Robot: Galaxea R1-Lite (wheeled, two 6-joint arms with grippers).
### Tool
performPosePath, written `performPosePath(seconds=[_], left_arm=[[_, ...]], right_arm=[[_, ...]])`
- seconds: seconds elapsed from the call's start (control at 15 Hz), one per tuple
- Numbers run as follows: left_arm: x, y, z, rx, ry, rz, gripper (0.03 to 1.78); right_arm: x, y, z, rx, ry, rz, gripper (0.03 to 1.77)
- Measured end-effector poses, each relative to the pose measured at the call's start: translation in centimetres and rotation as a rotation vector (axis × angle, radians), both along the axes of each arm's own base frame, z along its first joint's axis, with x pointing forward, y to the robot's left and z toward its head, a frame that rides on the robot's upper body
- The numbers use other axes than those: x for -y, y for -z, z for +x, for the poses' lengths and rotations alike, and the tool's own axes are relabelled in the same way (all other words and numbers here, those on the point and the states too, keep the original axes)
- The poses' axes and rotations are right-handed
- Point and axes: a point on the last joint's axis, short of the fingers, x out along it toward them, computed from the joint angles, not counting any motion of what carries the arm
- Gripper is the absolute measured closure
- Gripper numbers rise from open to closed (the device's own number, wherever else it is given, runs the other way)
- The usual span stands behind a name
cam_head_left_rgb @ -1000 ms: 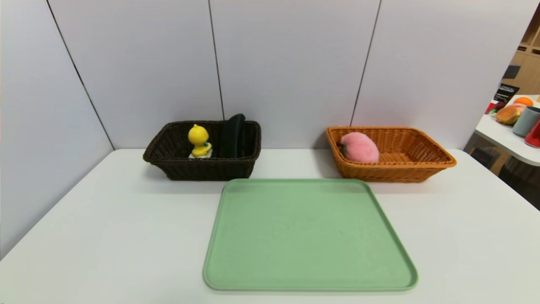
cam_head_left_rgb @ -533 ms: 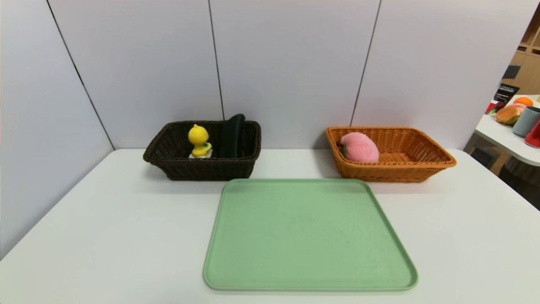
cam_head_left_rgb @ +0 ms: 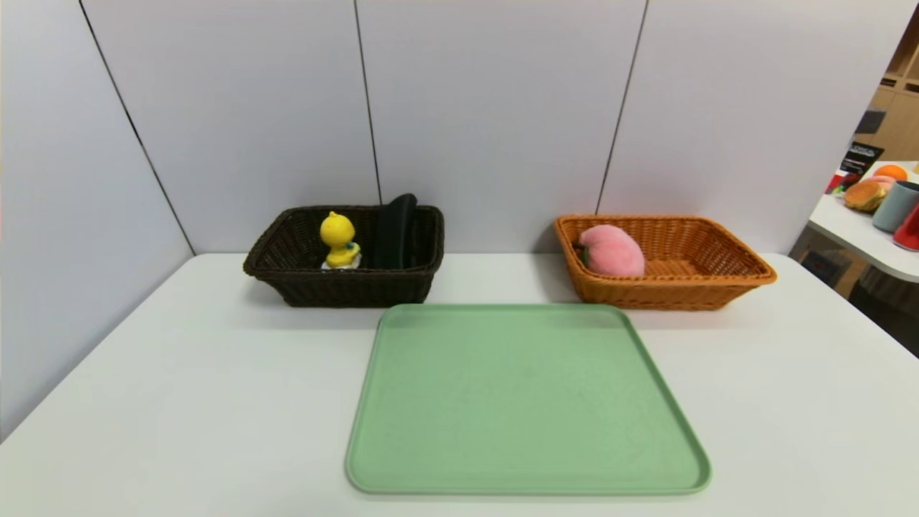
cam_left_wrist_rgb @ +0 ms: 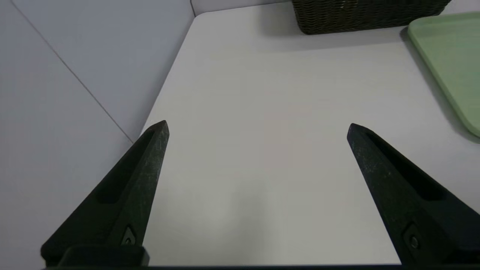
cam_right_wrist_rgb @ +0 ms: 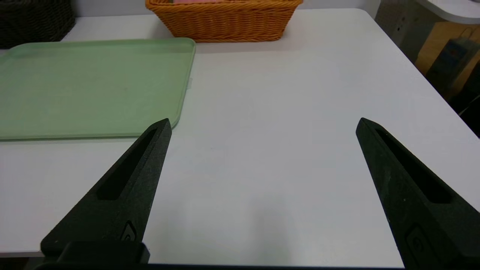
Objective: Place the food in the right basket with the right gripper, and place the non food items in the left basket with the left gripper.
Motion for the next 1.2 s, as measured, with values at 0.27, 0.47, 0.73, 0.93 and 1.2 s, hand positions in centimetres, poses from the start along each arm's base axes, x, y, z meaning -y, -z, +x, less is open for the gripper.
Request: performPosePath(seconds=[0.27, 0.47, 0.73, 0.93, 1.2], left_arm=[[0.2, 1.1, -1.2, 0.061, 0.138, 0.049, 0.12], [0.2, 3.0, -1.6, 0.103, 0.144, 0.076, 0.12], [0.2, 4.9, -0.5, 0.168, 0.133, 0.113, 0.12], [0.2, 6.3, 0.6, 0.251, 0.133, 0.161, 0.12], [0.3, 8.0, 0.9, 0.140, 0.172, 0.138, 0.12]], right_arm=[[0.0, 0.2, -0.2, 0.044, -0.008, -0.030, 0.10], [0.0, -0.3, 0.2, 0.155, 0.008, -0.028, 0.10], [0.1, 1.5, 2.5, 0.257, 0.035, -0.063, 0.10], [0.0, 3.5, 4.0, 0.345, 0.027, -0.156, 0.10], [0.0, 5.9, 4.6, 0.167, -0.032, -0.178, 0.10]])
